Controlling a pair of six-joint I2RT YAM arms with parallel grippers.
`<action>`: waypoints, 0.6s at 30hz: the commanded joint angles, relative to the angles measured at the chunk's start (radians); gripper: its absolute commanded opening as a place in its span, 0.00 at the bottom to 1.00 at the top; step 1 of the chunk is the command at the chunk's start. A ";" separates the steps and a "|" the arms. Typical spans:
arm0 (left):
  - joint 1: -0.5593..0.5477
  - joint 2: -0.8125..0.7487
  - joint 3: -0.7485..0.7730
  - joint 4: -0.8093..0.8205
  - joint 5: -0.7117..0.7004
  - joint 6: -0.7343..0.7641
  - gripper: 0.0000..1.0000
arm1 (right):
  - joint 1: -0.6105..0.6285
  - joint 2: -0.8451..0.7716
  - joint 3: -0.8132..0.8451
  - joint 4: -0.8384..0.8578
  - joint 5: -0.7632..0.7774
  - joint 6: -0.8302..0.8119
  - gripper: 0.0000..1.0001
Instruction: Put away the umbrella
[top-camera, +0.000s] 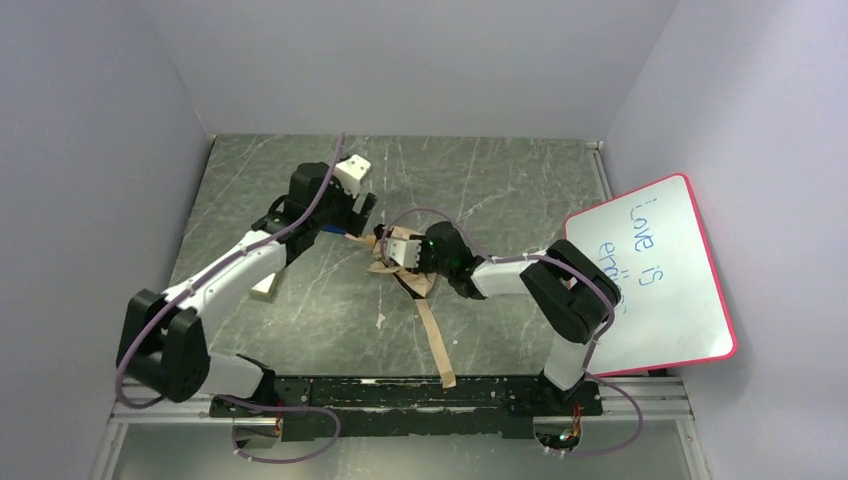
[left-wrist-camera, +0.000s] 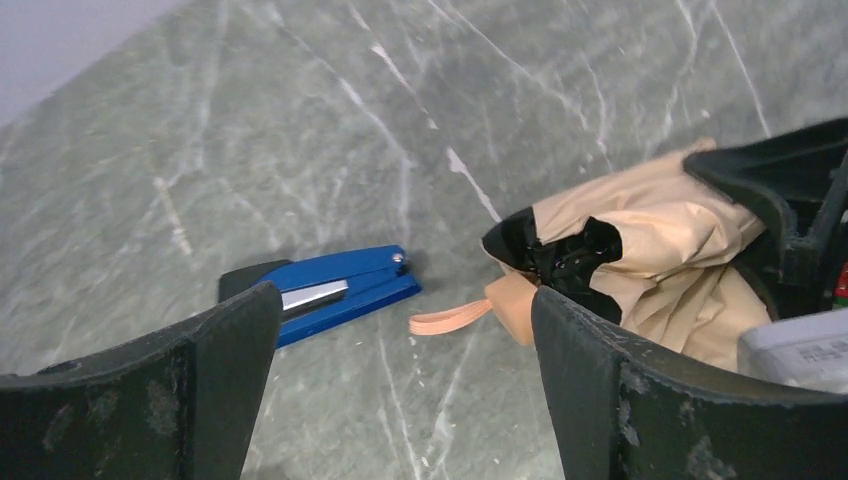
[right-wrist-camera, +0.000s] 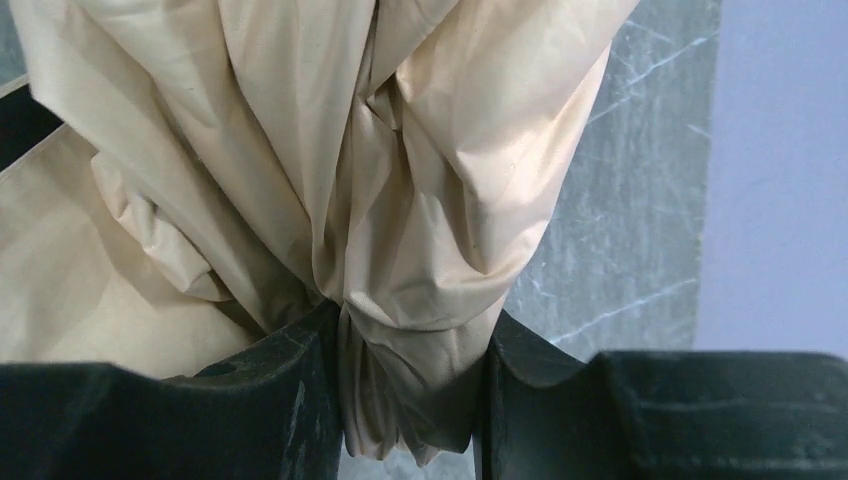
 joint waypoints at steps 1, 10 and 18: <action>0.011 0.085 0.068 -0.039 0.213 0.125 0.97 | 0.025 0.043 -0.143 -0.001 0.134 -0.105 0.24; 0.012 0.275 0.206 -0.200 0.531 0.270 0.98 | 0.098 0.053 -0.231 0.162 0.201 -0.150 0.24; 0.012 0.473 0.366 -0.393 0.631 0.372 0.97 | 0.138 0.050 -0.295 0.257 0.249 -0.171 0.23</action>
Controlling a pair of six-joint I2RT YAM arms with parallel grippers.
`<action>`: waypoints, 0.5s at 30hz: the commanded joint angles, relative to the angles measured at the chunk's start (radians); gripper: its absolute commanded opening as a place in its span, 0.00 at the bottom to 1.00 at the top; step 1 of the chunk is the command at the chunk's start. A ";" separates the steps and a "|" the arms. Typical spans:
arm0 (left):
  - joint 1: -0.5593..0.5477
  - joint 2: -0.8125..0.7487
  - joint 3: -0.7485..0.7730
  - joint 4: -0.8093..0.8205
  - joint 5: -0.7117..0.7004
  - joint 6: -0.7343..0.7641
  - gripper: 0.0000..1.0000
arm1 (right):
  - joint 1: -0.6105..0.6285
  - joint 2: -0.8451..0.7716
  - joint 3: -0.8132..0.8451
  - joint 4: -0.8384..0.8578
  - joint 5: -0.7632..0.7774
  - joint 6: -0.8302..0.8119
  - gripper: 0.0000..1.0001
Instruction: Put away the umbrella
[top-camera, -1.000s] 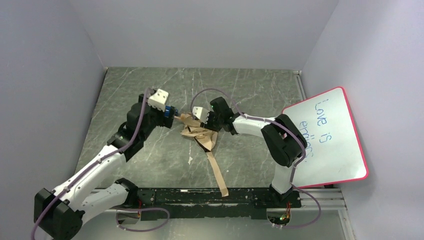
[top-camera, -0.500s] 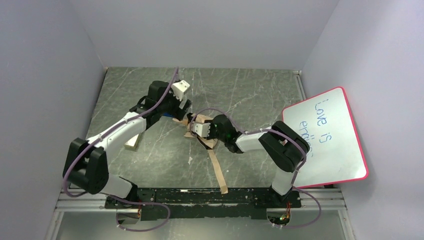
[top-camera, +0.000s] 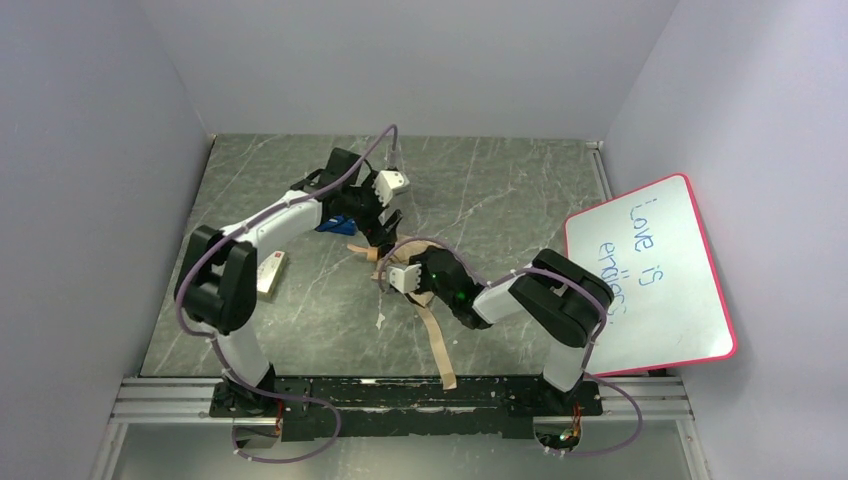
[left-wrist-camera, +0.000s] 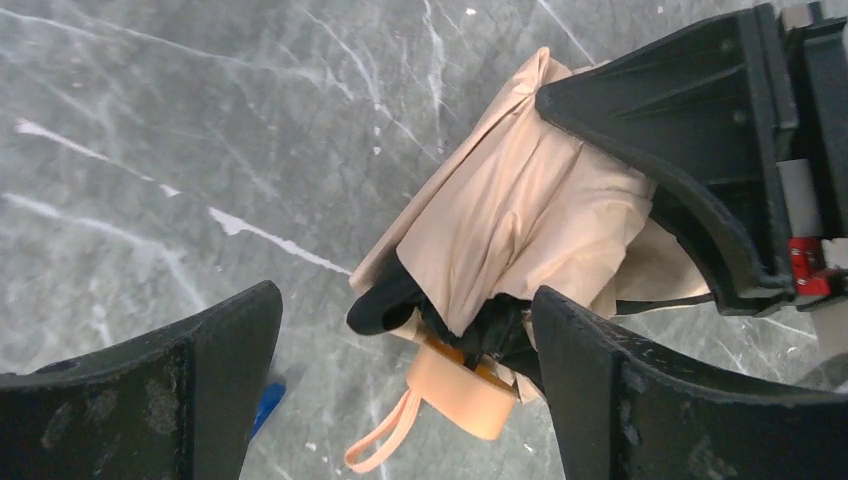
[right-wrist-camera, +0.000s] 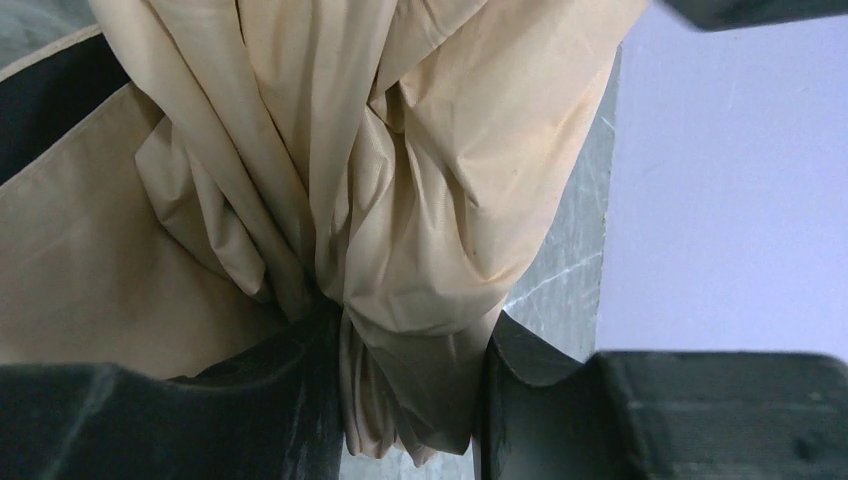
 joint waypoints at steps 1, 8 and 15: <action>0.006 0.090 0.087 -0.151 0.119 0.092 0.97 | 0.021 0.047 -0.073 -0.115 0.045 -0.020 0.23; 0.006 0.187 0.175 -0.200 0.194 0.120 0.98 | 0.049 0.061 -0.080 -0.108 0.060 -0.020 0.22; 0.005 0.265 0.187 -0.281 0.279 0.168 0.98 | 0.067 0.066 -0.061 -0.126 0.069 -0.024 0.22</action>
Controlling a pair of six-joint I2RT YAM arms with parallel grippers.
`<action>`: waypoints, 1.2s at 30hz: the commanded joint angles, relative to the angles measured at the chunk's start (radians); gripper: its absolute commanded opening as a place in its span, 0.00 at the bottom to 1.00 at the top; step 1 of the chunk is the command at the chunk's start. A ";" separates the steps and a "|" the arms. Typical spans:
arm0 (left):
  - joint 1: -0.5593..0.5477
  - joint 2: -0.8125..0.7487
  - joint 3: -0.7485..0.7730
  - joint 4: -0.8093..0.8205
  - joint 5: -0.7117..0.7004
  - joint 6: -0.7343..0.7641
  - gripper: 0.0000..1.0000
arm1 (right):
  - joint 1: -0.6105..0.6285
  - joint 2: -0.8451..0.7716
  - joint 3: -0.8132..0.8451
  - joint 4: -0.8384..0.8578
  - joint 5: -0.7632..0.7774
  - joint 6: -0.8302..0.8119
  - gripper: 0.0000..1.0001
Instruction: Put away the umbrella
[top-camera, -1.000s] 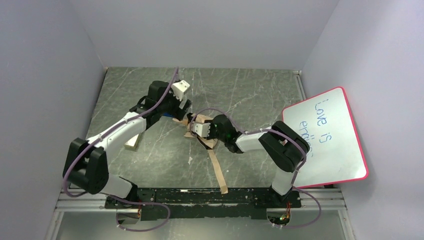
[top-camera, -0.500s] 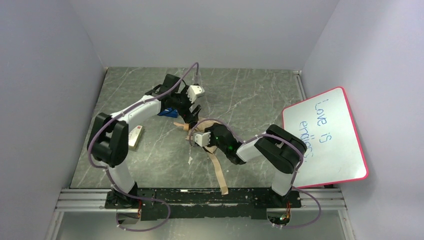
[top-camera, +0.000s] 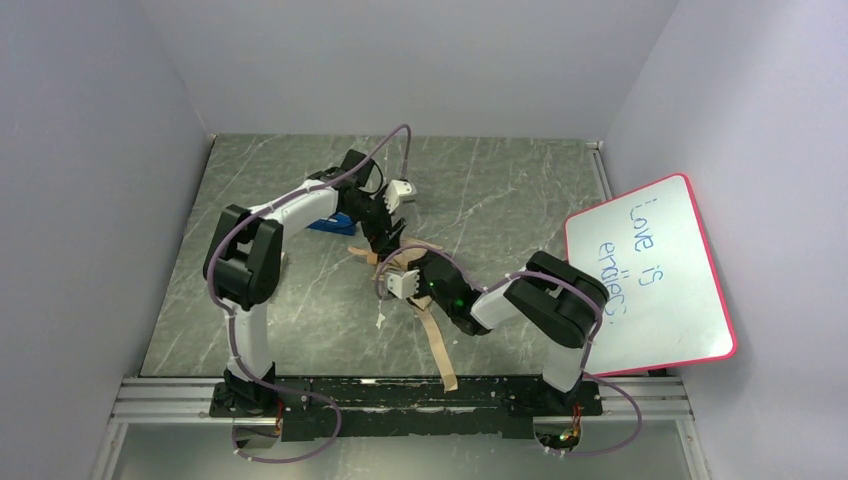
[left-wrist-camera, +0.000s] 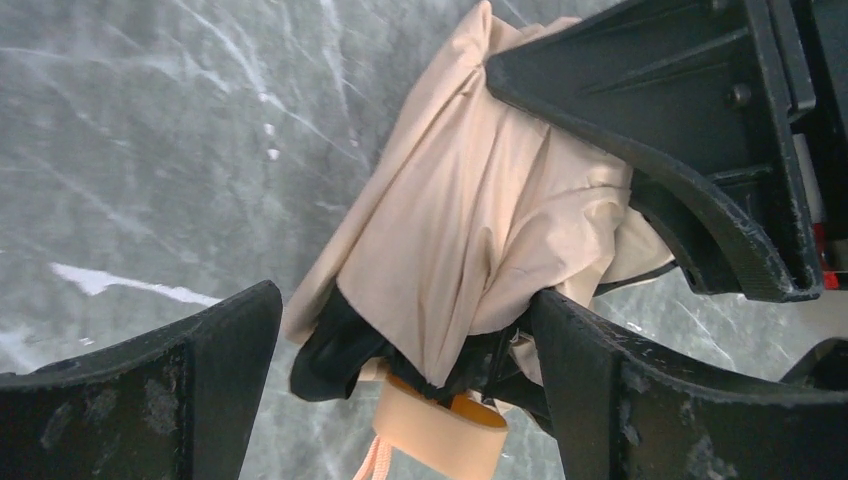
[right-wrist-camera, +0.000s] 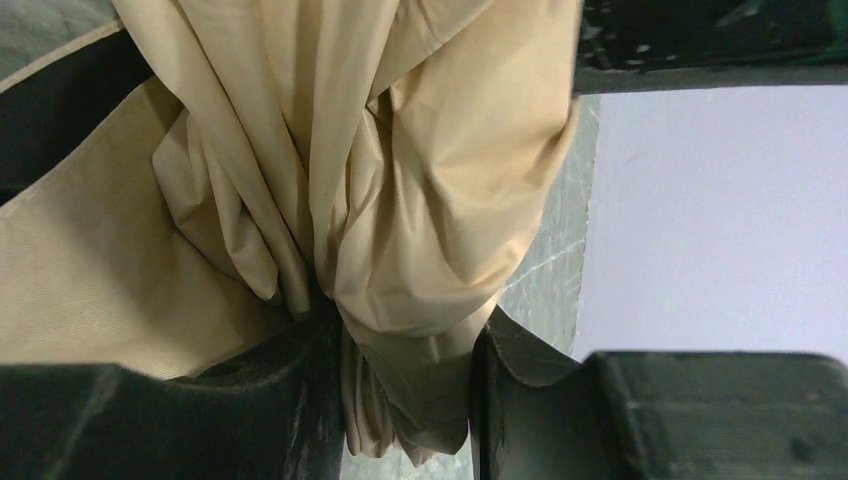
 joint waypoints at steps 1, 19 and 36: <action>0.002 0.050 0.003 -0.076 0.108 0.056 0.98 | 0.017 0.049 -0.028 -0.188 -0.012 0.000 0.22; -0.104 0.093 -0.084 -0.144 -0.111 0.095 0.95 | 0.035 0.040 -0.018 -0.182 0.023 0.006 0.22; -0.160 0.109 -0.089 -0.133 -0.247 0.099 0.20 | 0.069 -0.031 -0.012 -0.162 0.052 0.014 0.42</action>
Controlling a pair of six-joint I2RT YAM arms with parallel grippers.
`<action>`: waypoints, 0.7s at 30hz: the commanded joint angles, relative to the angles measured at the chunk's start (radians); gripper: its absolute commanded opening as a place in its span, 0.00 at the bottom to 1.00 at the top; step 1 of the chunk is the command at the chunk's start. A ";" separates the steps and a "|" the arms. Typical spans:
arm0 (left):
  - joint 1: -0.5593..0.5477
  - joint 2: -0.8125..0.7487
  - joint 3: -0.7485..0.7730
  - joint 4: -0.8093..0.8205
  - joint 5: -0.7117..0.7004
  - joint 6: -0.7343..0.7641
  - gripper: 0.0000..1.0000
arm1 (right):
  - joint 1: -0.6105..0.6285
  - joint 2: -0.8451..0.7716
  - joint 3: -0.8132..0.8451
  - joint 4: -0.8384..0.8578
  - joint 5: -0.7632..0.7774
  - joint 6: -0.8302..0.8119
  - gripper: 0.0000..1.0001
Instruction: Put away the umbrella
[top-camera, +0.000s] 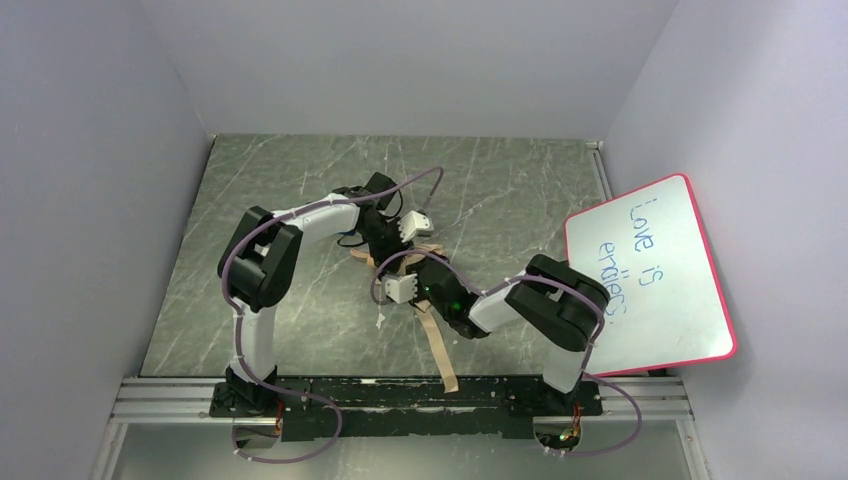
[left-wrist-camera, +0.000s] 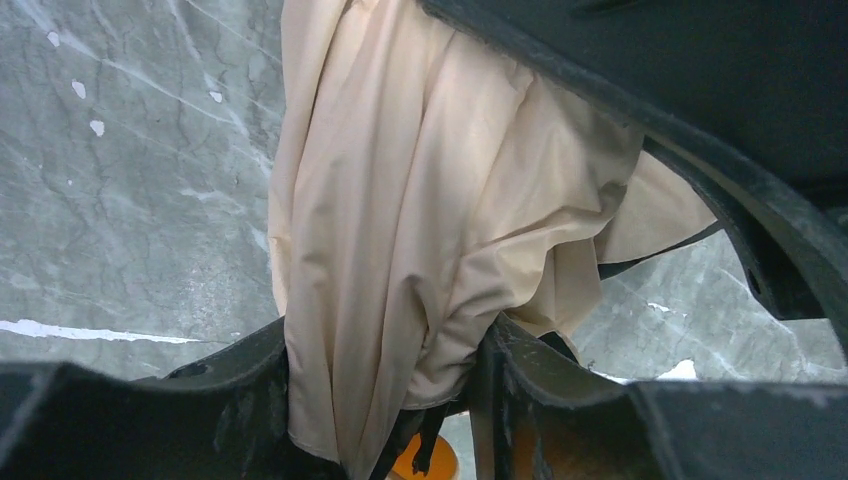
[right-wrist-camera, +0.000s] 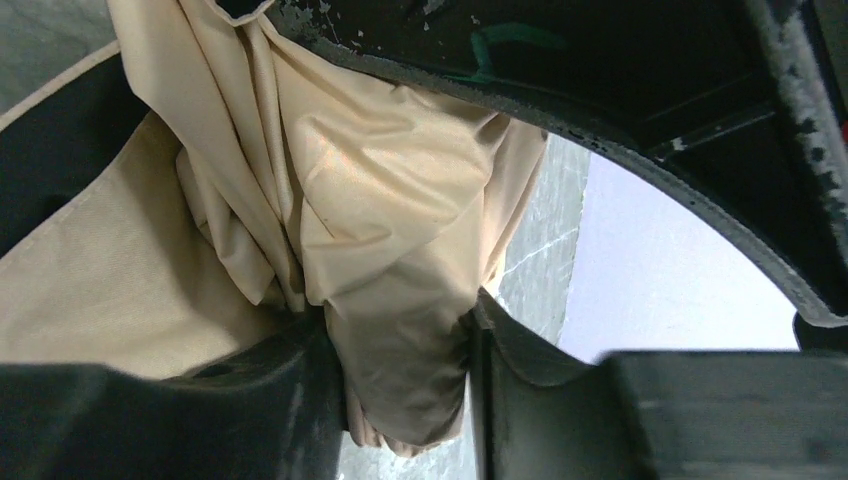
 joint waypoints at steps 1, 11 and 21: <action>-0.031 0.053 -0.036 -0.064 -0.072 -0.005 0.16 | 0.027 -0.032 -0.018 -0.121 -0.020 0.032 0.47; -0.031 0.062 -0.024 -0.043 -0.158 -0.028 0.05 | 0.060 -0.237 -0.042 -0.174 -0.027 0.147 0.65; -0.031 0.086 0.015 -0.061 -0.149 -0.033 0.05 | 0.132 -0.552 -0.044 -0.417 -0.048 0.654 0.65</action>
